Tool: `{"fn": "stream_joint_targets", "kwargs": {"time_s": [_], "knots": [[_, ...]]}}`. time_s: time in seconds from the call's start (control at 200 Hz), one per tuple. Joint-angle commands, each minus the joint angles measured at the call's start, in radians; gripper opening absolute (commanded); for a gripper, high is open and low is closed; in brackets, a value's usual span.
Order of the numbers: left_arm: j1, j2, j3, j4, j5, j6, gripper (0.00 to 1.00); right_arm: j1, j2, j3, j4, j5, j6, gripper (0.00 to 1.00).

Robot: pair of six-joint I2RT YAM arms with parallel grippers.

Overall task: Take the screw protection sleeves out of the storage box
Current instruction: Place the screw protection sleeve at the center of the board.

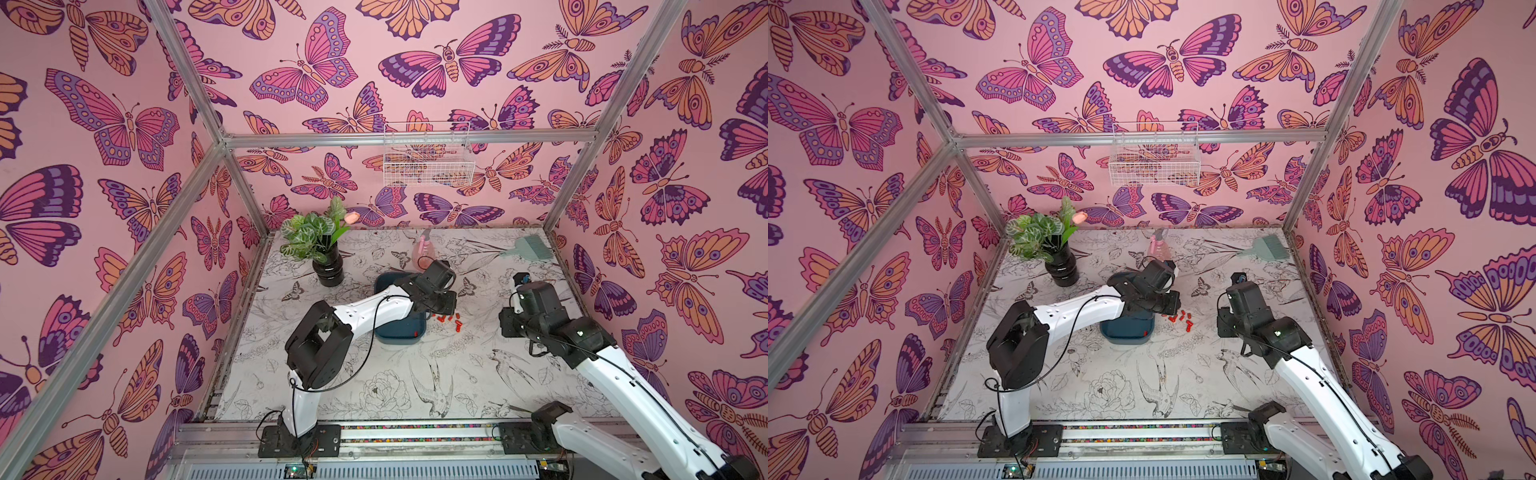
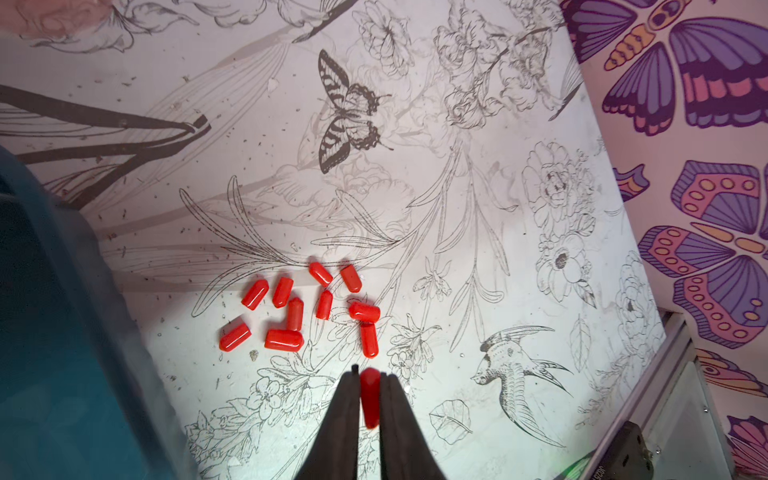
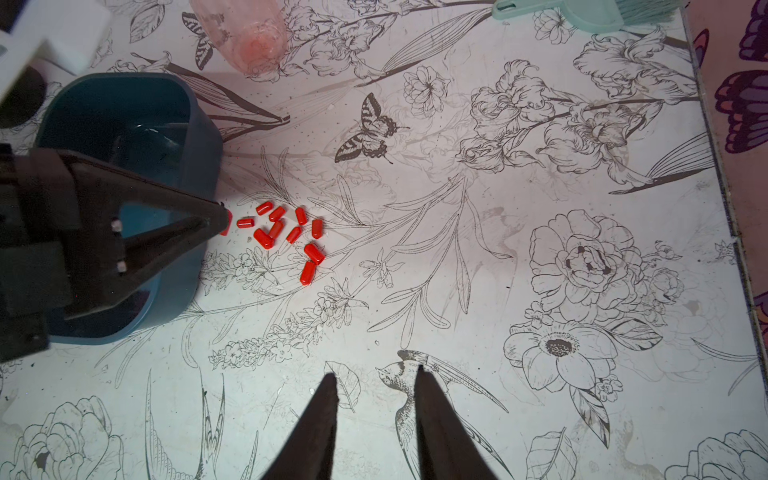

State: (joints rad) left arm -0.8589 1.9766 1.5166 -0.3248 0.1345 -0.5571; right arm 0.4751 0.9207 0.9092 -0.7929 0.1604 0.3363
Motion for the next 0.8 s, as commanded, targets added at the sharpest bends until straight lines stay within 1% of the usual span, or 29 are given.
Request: {"fn": "stream_joint_targets", "kwargs": {"time_s": [0.0,0.376,0.796], "knots": [[-0.008,0.043,0.02,-0.023,-0.004,0.015,0.15,-0.021,-0.006,-0.006,0.01,-0.017,0.01,0.36],[-0.031,0.154,0.056,-0.022,0.025,0.009,0.15,-0.041,-0.001,-0.008,0.013,-0.036,0.007,0.36],[-0.042,0.166,0.01,-0.022,0.012,-0.005,0.16,-0.044,0.006,-0.01,0.017,-0.045,0.008,0.36]]}}
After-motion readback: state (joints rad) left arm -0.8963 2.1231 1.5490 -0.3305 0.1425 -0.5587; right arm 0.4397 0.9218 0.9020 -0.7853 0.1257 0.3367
